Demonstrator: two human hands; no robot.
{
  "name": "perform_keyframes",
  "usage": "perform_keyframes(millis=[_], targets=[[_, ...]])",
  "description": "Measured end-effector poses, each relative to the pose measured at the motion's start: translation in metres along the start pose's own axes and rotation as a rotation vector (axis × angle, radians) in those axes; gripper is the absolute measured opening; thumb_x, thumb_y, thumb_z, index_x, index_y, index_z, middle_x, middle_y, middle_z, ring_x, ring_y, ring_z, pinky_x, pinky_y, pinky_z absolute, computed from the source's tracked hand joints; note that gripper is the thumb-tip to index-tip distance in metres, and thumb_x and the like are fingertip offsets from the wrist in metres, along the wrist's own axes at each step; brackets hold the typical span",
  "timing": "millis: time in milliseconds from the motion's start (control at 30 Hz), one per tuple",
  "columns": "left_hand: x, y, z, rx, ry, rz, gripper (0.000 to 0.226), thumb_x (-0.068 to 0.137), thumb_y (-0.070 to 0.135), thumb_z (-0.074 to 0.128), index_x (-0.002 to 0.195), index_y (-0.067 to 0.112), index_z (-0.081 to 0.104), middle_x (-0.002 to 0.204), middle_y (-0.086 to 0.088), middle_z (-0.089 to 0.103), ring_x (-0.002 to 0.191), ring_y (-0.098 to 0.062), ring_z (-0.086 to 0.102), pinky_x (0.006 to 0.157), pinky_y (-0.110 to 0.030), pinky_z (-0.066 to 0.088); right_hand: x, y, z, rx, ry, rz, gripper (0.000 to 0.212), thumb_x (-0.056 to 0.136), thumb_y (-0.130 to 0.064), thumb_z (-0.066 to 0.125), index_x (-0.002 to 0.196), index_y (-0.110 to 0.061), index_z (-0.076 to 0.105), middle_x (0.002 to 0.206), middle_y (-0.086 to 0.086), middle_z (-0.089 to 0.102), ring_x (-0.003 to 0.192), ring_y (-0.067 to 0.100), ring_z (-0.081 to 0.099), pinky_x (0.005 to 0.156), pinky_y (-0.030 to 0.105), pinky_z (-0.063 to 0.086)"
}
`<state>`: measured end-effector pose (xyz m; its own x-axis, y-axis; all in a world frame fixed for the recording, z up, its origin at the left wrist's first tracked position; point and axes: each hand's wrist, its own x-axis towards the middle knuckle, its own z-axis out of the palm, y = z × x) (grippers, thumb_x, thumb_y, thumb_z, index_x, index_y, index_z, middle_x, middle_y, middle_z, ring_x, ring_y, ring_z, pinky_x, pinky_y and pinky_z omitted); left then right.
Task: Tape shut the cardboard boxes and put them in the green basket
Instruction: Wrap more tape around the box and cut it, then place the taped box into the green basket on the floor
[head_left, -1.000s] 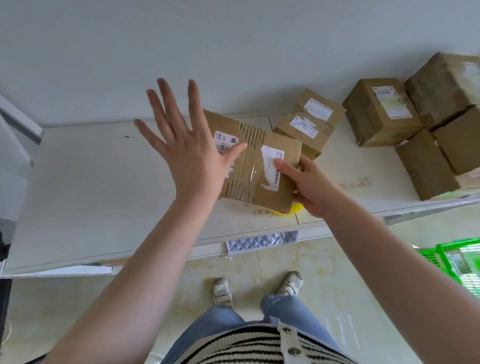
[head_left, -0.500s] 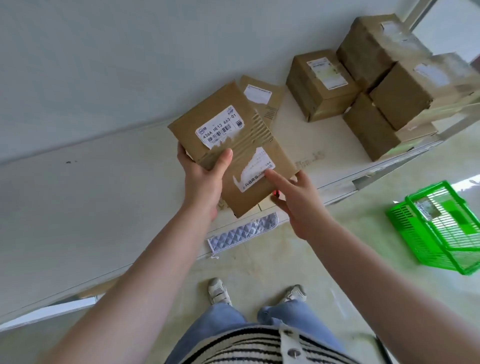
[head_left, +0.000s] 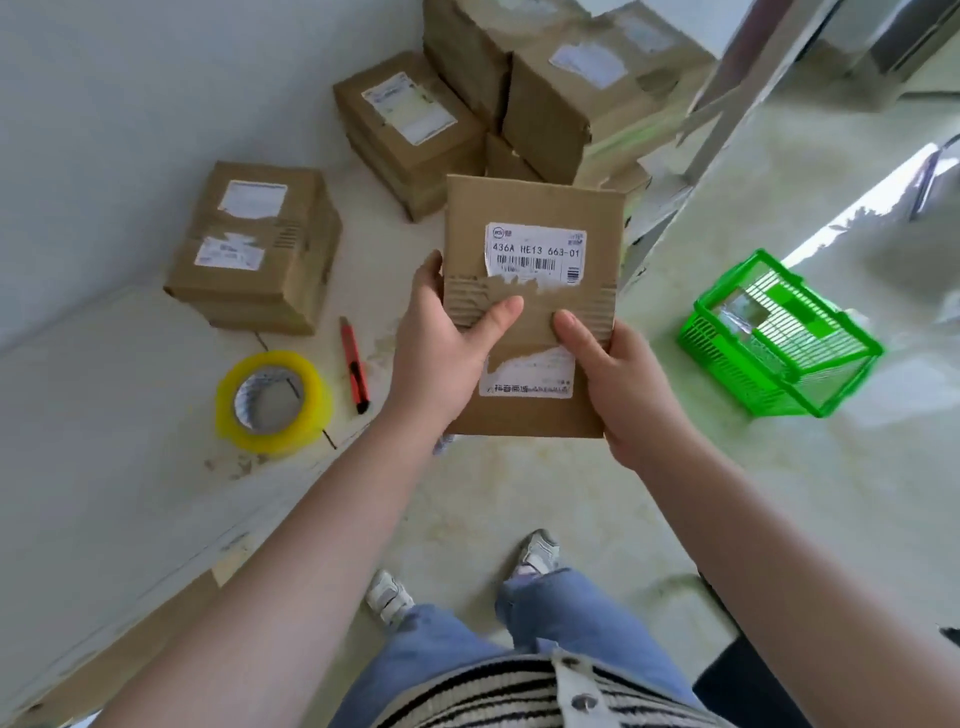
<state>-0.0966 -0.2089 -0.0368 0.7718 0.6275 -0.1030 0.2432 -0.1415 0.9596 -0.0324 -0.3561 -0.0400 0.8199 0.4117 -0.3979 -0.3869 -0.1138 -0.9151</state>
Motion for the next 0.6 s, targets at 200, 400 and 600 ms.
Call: perform_keyframes(millis=[200, 400, 600], targets=[[0.019, 0.022, 0.145, 0.203, -0.227, 0.003, 0.042, 0.081, 0.053, 0.071, 0.108, 0.027, 0.053, 0.087, 0.024, 0.061, 0.082, 0.007, 0.058, 0.065, -0.009, 0.042, 0.02, 0.008, -0.122, 0.106, 0.286, 0.047, 0.017, 0.094, -0.03, 0.063, 0.107, -0.019, 0.067, 0.103, 0.003, 0.075, 0.095, 0.021, 0.072, 0.09, 0.049, 0.056], [0.039, 0.029, 0.258, 0.336, -0.429, 0.028, 0.044, 0.081, 0.053, 0.071, 0.108, 0.02, 0.062, 0.102, 0.007, 0.07, 0.094, -0.014, 0.064, 0.08, -0.025, 0.05, 0.039, 0.025, -0.21, 0.21, 0.489, 0.128, 0.017, 0.094, -0.031, 0.063, 0.104, -0.018, 0.067, 0.102, 0.005, 0.075, 0.095, 0.022, 0.071, 0.088, 0.045, 0.057], [0.067, 0.032, 0.357, 0.322, -0.679, -0.09, 0.041, 0.089, 0.037, 0.069, 0.119, 0.013, 0.056, 0.116, -0.002, 0.066, 0.108, -0.021, 0.062, 0.096, -0.035, 0.049, 0.075, 0.03, -0.291, 0.27, 0.614, 0.173, 0.01, 0.095, -0.029, 0.063, 0.099, -0.02, 0.065, 0.09, -0.004, 0.073, 0.077, 0.009, 0.07, 0.072, 0.031, 0.059]])
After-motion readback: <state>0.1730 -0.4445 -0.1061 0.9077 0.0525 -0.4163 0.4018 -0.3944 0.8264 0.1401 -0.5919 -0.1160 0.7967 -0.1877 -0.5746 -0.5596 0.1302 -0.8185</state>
